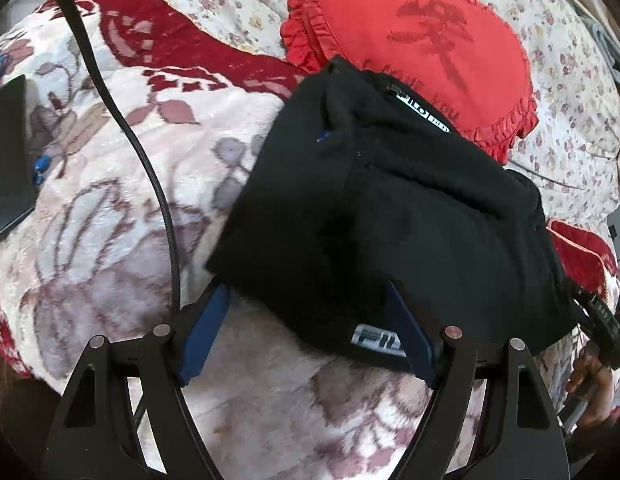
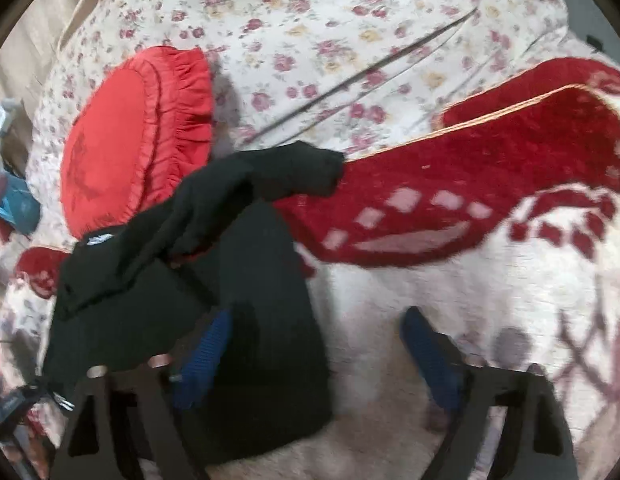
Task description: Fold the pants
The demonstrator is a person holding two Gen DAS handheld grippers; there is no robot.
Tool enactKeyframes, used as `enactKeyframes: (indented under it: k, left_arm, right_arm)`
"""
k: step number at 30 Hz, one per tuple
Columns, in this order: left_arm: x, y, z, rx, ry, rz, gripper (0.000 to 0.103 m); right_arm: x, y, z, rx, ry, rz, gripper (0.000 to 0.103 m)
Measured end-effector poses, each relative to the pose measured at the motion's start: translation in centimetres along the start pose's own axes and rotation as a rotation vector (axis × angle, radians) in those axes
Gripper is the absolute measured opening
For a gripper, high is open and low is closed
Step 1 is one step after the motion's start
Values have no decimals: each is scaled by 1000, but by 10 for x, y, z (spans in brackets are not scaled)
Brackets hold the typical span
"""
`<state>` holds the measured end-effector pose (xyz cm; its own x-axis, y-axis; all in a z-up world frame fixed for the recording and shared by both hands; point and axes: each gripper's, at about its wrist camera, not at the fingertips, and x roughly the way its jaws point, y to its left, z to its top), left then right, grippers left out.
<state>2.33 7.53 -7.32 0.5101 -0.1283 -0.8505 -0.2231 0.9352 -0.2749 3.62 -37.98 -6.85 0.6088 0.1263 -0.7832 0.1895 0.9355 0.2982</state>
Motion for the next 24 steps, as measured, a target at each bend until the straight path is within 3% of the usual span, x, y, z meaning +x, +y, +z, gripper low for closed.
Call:
enactKeyframes:
  k: [1, 3, 6, 8, 9, 10, 12, 17, 21, 24]
  left_arm:
    - [2, -3, 1, 2, 0, 0, 80]
    - [4, -9, 3, 21, -19, -11, 79]
    - [6, -17, 5, 41, -23, -28, 41]
    - [6, -20, 9, 42, -27, -21, 29]
    - [4, -20, 11, 39, -30, -22, 17]
    - [0, -18, 15, 30, -37, -36, 14]
    - [-8, -14, 20, 14, -45, -80, 12]
    - [-51, -7, 34, 65, -124, -109, 11]
    - [-71, 6, 31, 75, -152, -81, 11]
    - [-65, 13, 22, 68, -127, -54, 11]
  right_arm:
    - [2, 2, 1, 13, 9, 34, 55]
    - [6, 7, 0, 21, 18, 62, 45]
    - [6, 17, -5, -9, -18, 33, 34]
    - [5, 20, -7, -8, -24, 40, 22]
    - [3, 22, -8, -12, -28, 37, 18]
    - [-2, 24, -8, -18, -34, 28, 14]
    - [-13, 29, -7, -30, -42, 34, 9]
    - [-52, 51, -8, -84, -66, 85, 6]
    - [-78, 92, -23, -211, -72, 140, 6]
    - [-68, 130, -43, -321, -28, 194, 6]
